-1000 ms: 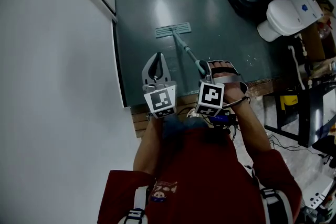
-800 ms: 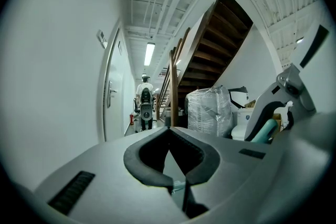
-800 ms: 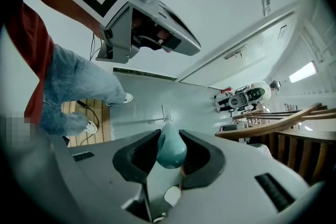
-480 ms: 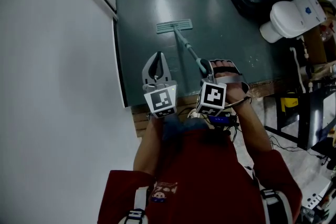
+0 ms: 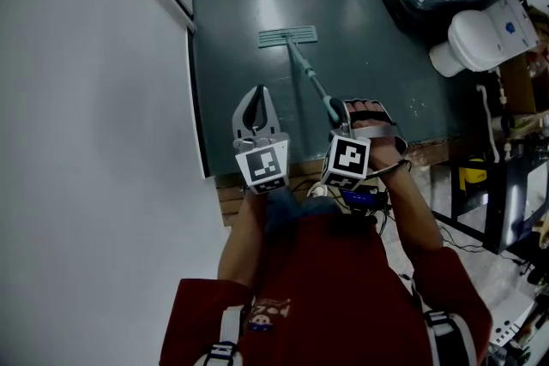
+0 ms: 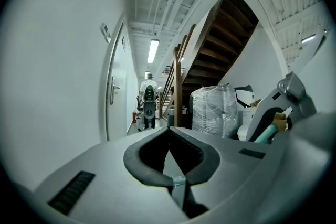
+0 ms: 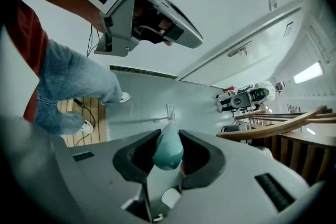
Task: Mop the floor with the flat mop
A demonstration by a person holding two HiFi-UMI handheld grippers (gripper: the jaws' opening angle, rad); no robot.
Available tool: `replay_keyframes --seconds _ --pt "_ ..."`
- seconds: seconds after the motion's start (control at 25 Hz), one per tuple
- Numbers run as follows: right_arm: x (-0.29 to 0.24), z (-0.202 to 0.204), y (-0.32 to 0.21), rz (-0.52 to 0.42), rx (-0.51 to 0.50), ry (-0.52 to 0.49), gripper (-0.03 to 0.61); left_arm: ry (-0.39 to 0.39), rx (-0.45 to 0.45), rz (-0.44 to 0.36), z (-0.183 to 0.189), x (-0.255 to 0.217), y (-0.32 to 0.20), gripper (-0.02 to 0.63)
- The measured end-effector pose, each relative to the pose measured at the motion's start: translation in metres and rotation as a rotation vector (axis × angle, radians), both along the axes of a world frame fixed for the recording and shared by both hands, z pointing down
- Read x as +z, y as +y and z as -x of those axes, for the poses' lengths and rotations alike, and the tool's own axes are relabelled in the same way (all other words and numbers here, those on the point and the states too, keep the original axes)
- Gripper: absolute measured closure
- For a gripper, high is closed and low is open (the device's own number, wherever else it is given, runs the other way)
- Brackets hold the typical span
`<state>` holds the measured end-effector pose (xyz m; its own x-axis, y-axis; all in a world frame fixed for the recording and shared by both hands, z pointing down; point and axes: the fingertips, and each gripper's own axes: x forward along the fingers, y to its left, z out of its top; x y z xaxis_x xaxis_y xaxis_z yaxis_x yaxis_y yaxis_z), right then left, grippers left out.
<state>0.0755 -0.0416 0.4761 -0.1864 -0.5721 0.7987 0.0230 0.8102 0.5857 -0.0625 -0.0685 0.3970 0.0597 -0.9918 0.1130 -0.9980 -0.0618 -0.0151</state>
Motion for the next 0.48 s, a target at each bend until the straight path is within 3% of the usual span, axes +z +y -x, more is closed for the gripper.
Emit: replay_keyframes --seconds 0.48 --pt "0.017 0.037 -0.056 -0.008 0.010 0.007 0.463 -0.012 -0.023 0.013 0.043 0.011 -0.042 0.598"
